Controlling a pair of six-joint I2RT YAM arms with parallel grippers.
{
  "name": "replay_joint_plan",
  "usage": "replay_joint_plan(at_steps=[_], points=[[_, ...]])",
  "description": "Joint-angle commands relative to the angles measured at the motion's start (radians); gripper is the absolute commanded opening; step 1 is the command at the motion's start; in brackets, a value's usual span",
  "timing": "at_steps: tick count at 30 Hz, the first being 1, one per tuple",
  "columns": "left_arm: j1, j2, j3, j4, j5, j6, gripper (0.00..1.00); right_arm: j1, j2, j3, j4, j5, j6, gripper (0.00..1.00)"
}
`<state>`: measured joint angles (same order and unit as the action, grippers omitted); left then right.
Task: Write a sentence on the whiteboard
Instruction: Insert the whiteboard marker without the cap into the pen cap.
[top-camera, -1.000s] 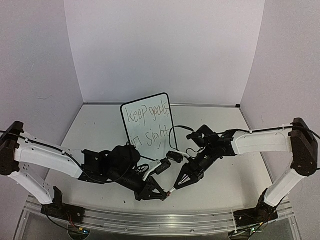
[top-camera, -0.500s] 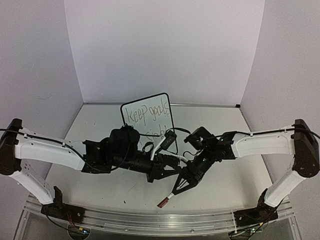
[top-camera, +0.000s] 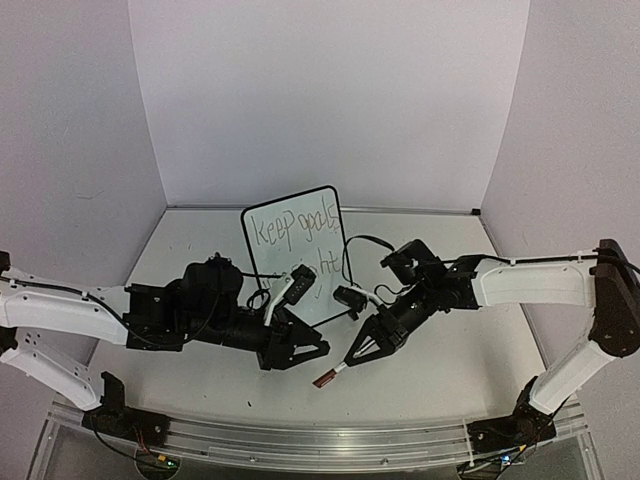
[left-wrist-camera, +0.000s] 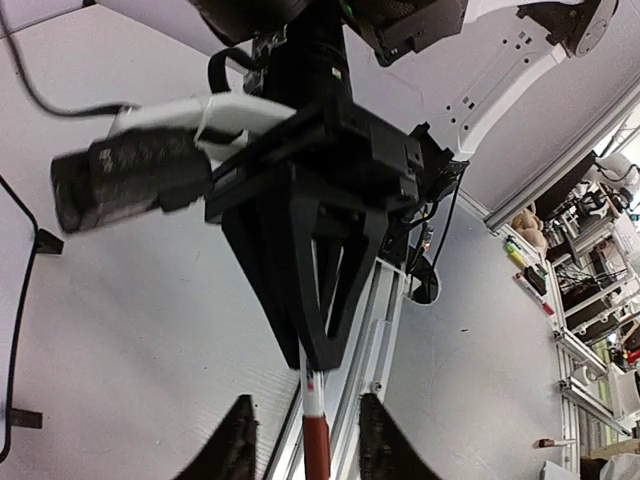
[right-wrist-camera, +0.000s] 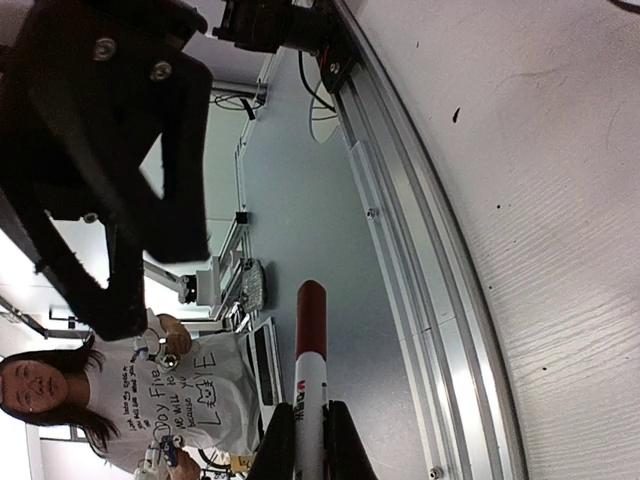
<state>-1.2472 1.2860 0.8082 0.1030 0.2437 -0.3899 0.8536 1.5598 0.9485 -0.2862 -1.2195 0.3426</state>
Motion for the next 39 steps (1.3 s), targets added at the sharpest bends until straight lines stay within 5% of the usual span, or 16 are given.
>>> replay_joint_plan(at_steps=[1,8,16,30,39], points=[[0.001,-0.106,-0.032,-0.183,-0.061,0.002,0.49,-0.060,-0.065,0.033,0.049,0.045,0.010,0.00],[0.003,-0.053,0.011,-0.245,0.042,0.012,0.72,-0.062,-0.075,0.035,0.085,0.004,0.040,0.00],[0.003,0.066,0.089,-0.229,0.133,0.052,0.76,-0.063,-0.097,0.031,0.090,-0.066,0.055,0.00],[0.004,0.117,0.134,-0.176,0.213,0.037,0.36,-0.055,-0.083,0.008,0.087,-0.117,0.050,0.00],[0.004,0.119,0.144,-0.167,0.237,0.031,0.31,-0.038,-0.057,0.010,0.068,-0.123,0.034,0.00]])
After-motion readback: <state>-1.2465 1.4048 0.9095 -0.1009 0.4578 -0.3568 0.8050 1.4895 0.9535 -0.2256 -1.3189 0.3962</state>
